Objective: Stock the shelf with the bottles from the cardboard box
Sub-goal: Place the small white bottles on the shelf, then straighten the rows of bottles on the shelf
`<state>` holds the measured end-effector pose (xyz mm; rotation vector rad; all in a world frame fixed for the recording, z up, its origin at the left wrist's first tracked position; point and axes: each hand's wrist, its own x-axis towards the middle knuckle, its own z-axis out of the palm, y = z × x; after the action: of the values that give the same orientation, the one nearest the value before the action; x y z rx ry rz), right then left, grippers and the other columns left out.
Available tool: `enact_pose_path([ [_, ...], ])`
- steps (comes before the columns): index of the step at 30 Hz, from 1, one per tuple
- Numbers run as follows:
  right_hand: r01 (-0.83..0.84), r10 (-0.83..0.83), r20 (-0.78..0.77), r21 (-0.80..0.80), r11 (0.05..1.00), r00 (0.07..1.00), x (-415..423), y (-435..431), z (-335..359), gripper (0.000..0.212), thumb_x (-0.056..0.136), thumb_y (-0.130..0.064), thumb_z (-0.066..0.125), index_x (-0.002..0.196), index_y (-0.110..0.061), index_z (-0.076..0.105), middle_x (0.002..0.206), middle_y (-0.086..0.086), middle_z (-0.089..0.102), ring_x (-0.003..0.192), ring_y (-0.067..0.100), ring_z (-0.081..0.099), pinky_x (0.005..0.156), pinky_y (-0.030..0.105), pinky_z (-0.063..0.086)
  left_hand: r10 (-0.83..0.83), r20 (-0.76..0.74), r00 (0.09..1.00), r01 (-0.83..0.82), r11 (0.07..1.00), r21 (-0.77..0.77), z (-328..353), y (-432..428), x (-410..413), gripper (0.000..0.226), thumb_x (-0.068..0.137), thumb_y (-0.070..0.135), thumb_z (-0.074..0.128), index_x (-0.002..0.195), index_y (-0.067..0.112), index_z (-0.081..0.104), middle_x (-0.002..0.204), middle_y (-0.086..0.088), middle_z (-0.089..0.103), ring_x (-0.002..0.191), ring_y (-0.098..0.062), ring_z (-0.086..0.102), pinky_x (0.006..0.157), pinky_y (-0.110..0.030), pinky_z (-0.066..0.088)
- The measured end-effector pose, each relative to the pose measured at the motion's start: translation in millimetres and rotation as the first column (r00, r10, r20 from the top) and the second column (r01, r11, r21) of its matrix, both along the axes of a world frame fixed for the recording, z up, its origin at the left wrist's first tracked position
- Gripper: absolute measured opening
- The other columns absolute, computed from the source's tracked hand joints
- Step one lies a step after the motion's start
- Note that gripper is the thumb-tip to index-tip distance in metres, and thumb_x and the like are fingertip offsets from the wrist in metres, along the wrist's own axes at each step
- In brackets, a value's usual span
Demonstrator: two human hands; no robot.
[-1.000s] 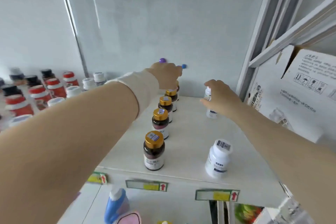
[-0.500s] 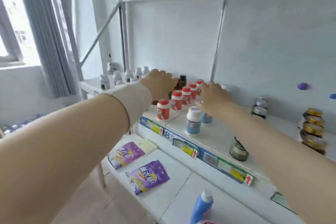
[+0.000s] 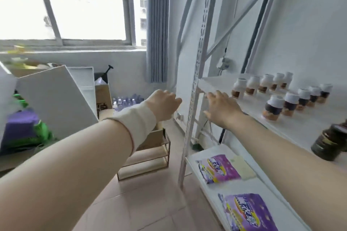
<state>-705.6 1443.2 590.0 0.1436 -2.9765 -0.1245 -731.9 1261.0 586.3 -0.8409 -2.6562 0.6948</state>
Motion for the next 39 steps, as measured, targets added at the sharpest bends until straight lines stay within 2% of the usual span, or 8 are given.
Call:
enact_pose_path([
  [3, -0.077, 0.077, 0.034, 0.006, 0.997, 0.996, -64.9, -38.0, -26.8, 0.053, 0.092, -0.035, 0.048, 0.136, -0.010, 0.034, 0.138, 0.014, 0.039, 0.127, 0.031, 0.037, 0.101, 0.042, 0.034, 0.068, 0.046, 0.997, -0.068, 0.998, 0.008, -27.2, -35.4, -55.2, 0.041, 0.093, 0.022, 0.051, 0.131, 0.012, 0.041, 0.126, -0.008, 0.054, 0.115, -0.025, 0.054, 0.096, -0.036, 0.044],
  [7, -0.151, 0.151, 0.081, -0.011, 0.988, 0.985, -158.5, -76.2, -70.0, 0.053, 0.093, -0.036, 0.046, 0.137, -0.010, 0.033, 0.137, 0.013, 0.040, 0.126, 0.030, 0.039, 0.102, 0.041, 0.035, 0.162, 0.089, 0.983, -0.162, 0.987, -0.003, -61.6, -74.2, -138.0, 0.051, 0.093, 0.025, 0.051, 0.138, 0.011, 0.033, 0.130, -0.010, 0.051, 0.120, -0.026, 0.051, 0.097, -0.037, 0.042],
  [9, -0.190, 0.192, 0.099, -0.032, 0.981, 0.976, -207.4, -91.2, -93.7, 0.051, 0.093, -0.034, 0.045, 0.136, -0.011, 0.032, 0.136, 0.012, 0.041, 0.124, 0.029, 0.040, 0.102, 0.040, 0.035, 0.221, 0.122, 0.968, -0.221, 0.975, -0.013, -80.6, -92.1, -181.7, 0.050, 0.092, 0.029, 0.054, 0.135, 0.010, 0.037, 0.131, -0.010, 0.050, 0.121, -0.026, 0.050, 0.097, -0.037, 0.041],
  [17, -0.309, 0.302, 0.295, -0.024, 0.951, 0.907, -374.1, -148.5, -174.5, 0.050, 0.092, -0.037, 0.047, 0.134, -0.013, 0.034, 0.135, 0.011, 0.042, 0.123, 0.029, 0.040, 0.102, 0.038, 0.034, 0.409, 0.399, 0.820, -0.434, 0.900, -0.031, -169.2, -174.4, -309.3, 0.038, 0.092, 0.027, 0.050, 0.126, 0.012, 0.042, 0.123, -0.010, 0.053, 0.114, -0.027, 0.052, 0.089, -0.036, 0.044],
  [24, -0.398, 0.366, 0.452, -0.025, 0.917, 0.814, -479.4, -224.8, -255.6, 0.051, 0.093, -0.039, 0.044, 0.136, -0.014, 0.032, 0.133, 0.009, 0.043, 0.121, 0.027, 0.042, 0.098, 0.037, 0.039, 0.469, 0.526, 0.710, -0.555, 0.832, 0.007, -256.9, -251.1, -400.4, 0.026, 0.093, 0.019, 0.042, 0.117, 0.011, 0.046, 0.117, -0.009, 0.056, 0.106, -0.028, 0.055, 0.080, -0.035, 0.043],
  [30, -0.310, 0.283, 0.657, -0.078, 0.947, 0.698, -553.4, -281.5, -360.5, 0.052, 0.093, -0.038, 0.045, 0.137, -0.014, 0.031, 0.133, 0.008, 0.043, 0.120, 0.027, 0.043, 0.095, 0.036, 0.039, 0.390, 0.702, 0.596, -0.602, 0.795, 0.070, -355.8, -298.1, -501.0, 0.030, 0.091, 0.022, 0.047, 0.119, 0.012, 0.048, 0.116, -0.009, 0.057, 0.106, -0.028, 0.055, 0.078, -0.034, 0.040],
  [33, -0.206, 0.216, 0.768, -0.112, 0.972, 0.604, -574.6, -304.2, -406.7, 0.051, 0.093, -0.038, 0.045, 0.137, -0.014, 0.031, 0.135, 0.008, 0.042, 0.123, 0.027, 0.041, 0.098, 0.036, 0.037, 0.371, 0.777, 0.508, -0.617, 0.787, 0.028, -399.0, -312.7, -533.1, 0.028, 0.091, 0.020, 0.046, 0.118, 0.012, 0.047, 0.117, -0.009, 0.056, 0.106, -0.029, 0.054, 0.080, -0.035, 0.041],
  [39, 0.013, 0.154, 0.883, -0.178, 0.984, 0.443, -600.5, -324.4, -476.4, 0.052, 0.093, -0.034, 0.046, 0.138, -0.014, 0.031, 0.139, 0.007, 0.041, 0.128, 0.027, 0.039, 0.101, 0.036, 0.036, 0.335, 0.880, 0.337, -0.563, 0.821, -0.096, -473.5, -325.9, -578.5, 0.031, 0.090, 0.014, 0.046, 0.121, 0.011, 0.045, 0.119, -0.010, 0.054, 0.108, -0.028, 0.052, 0.082, -0.035, 0.042],
])
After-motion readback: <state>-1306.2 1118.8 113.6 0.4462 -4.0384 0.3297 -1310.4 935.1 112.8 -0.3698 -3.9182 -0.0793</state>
